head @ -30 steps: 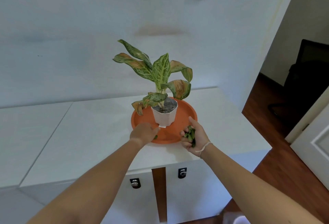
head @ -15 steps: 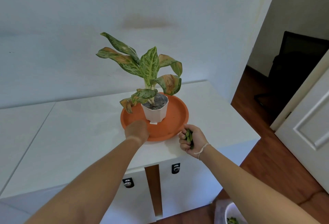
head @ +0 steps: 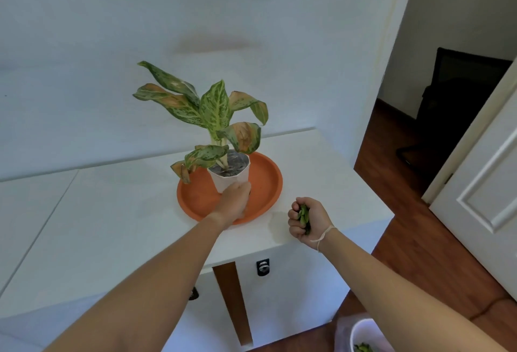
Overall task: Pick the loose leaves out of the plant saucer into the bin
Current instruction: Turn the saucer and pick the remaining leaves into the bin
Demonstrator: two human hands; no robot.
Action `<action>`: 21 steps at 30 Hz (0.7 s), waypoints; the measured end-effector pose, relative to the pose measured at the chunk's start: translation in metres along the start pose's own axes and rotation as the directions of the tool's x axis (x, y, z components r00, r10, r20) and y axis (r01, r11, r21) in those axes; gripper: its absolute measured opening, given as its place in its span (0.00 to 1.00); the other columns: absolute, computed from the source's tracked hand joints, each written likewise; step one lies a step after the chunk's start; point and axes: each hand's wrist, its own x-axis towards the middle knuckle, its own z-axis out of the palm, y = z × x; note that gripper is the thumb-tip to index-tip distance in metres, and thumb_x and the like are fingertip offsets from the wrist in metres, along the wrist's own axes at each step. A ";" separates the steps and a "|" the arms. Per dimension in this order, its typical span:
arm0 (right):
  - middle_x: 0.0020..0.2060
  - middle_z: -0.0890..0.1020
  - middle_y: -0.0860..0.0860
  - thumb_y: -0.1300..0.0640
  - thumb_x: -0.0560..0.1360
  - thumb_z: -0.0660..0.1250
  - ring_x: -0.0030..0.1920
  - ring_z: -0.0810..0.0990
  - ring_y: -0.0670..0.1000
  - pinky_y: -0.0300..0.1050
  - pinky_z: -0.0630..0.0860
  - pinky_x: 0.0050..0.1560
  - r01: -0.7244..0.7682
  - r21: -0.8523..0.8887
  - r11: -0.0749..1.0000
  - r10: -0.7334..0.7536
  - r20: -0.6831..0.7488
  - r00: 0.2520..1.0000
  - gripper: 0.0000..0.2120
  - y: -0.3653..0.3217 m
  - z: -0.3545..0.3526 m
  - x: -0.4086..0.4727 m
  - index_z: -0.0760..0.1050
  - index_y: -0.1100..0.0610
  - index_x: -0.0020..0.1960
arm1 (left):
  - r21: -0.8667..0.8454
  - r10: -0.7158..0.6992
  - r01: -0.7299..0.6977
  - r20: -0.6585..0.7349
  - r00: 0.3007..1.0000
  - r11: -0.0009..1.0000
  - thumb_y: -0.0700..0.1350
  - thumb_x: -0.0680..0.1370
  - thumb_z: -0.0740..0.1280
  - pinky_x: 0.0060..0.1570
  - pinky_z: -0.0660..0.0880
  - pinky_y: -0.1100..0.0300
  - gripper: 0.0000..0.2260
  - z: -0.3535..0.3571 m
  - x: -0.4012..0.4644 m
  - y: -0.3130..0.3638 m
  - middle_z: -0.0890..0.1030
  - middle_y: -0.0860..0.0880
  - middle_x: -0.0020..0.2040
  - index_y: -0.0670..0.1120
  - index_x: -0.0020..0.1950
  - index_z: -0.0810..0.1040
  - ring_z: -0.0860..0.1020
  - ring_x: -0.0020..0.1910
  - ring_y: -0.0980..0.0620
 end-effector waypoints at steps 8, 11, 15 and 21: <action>0.19 0.68 0.50 0.55 0.77 0.55 0.16 0.58 0.46 0.31 0.53 0.18 0.084 0.074 0.994 -0.077 -0.091 0.993 0.17 -0.046 -0.069 -0.030 0.63 0.56 0.30 | -0.597 -0.093 0.281 0.325 0.941 0.751 0.42 0.72 0.50 0.21 0.52 0.66 0.13 0.117 -0.009 0.037 0.59 0.52 0.22 0.48 0.26 0.60 0.56 0.19 0.55; 0.19 0.67 0.49 0.55 0.77 0.55 0.16 0.58 0.45 0.32 0.52 0.17 0.145 0.103 0.984 -0.127 -0.160 0.979 0.17 -0.069 -0.114 -0.051 0.63 0.56 0.30 | -0.577 -0.111 0.337 0.391 0.914 0.744 0.42 0.72 0.49 0.20 0.52 0.67 0.13 0.176 -0.015 0.049 0.58 0.53 0.21 0.48 0.26 0.58 0.56 0.18 0.55; 0.19 0.66 0.49 0.55 0.77 0.56 0.16 0.59 0.45 0.32 0.54 0.16 0.204 0.193 0.960 -0.159 -0.224 0.962 0.16 -0.091 -0.177 -0.081 0.63 0.55 0.30 | -0.519 -0.152 0.416 0.475 0.867 0.747 0.42 0.72 0.49 0.20 0.52 0.67 0.13 0.245 -0.025 0.056 0.58 0.53 0.21 0.48 0.26 0.58 0.56 0.18 0.56; 0.19 0.62 0.47 0.53 0.77 0.57 0.17 0.58 0.46 0.34 0.54 0.15 0.219 0.280 0.935 -0.133 -0.296 0.946 0.17 -0.100 -0.256 -0.112 0.61 0.54 0.30 | -0.448 -0.209 0.514 0.570 0.795 0.731 0.42 0.72 0.50 0.19 0.53 0.67 0.13 0.327 -0.031 0.052 0.60 0.53 0.21 0.48 0.27 0.61 0.57 0.18 0.56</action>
